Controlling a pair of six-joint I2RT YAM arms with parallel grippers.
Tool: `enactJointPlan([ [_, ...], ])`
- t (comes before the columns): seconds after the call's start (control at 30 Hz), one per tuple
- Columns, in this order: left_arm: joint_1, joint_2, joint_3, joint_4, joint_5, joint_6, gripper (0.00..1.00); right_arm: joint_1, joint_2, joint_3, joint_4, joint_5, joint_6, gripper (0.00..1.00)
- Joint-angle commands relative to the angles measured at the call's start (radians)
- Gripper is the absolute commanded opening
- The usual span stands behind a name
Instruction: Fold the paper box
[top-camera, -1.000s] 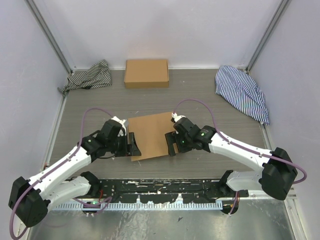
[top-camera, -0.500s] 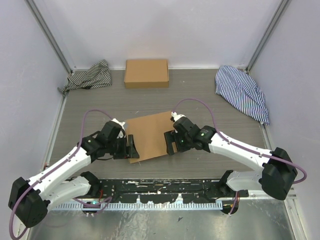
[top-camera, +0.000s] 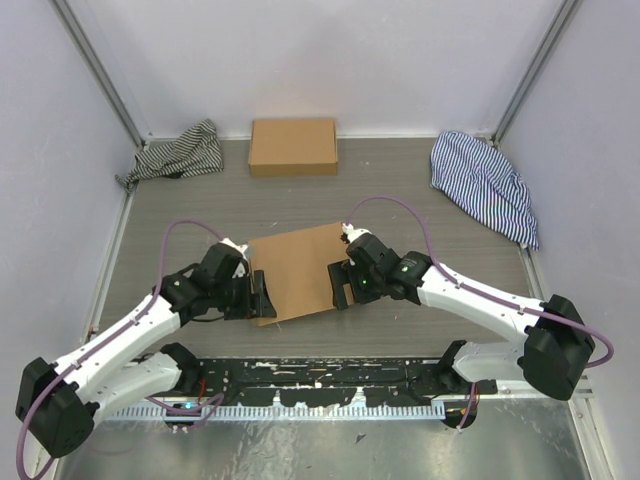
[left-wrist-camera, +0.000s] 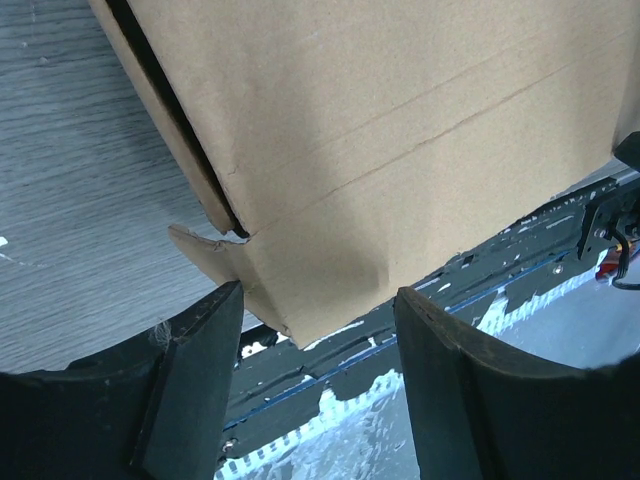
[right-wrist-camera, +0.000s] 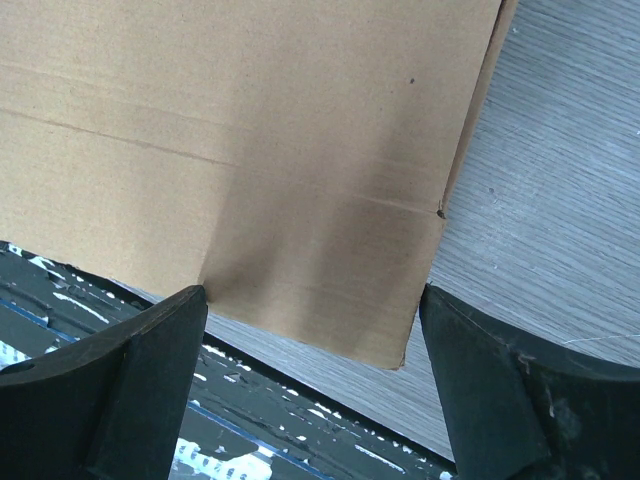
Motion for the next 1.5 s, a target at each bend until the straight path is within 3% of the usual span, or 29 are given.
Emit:
enactJointPlan([
  [0.0,-0.004,0.001,-0.007,-0.015,0.02,-0.01,0.68,0.004,-0.008,0.014,0.045,-0.009,0.015,0.92],
  [0.6,-0.054,0.001,-0.066,0.075,0.018,-0.089,0.65,0.005,-0.009,0.006,0.07,-0.052,0.019,0.91],
  [1.1,-0.055,0.009,0.053,0.033,0.009,-0.065,0.64,0.005,-0.061,0.03,0.041,-0.063,0.026,0.89],
  [1.47,-0.055,0.043,-0.016,0.068,-0.012,-0.064,0.63,0.005,-0.005,-0.003,0.067,-0.034,0.013,0.88],
])
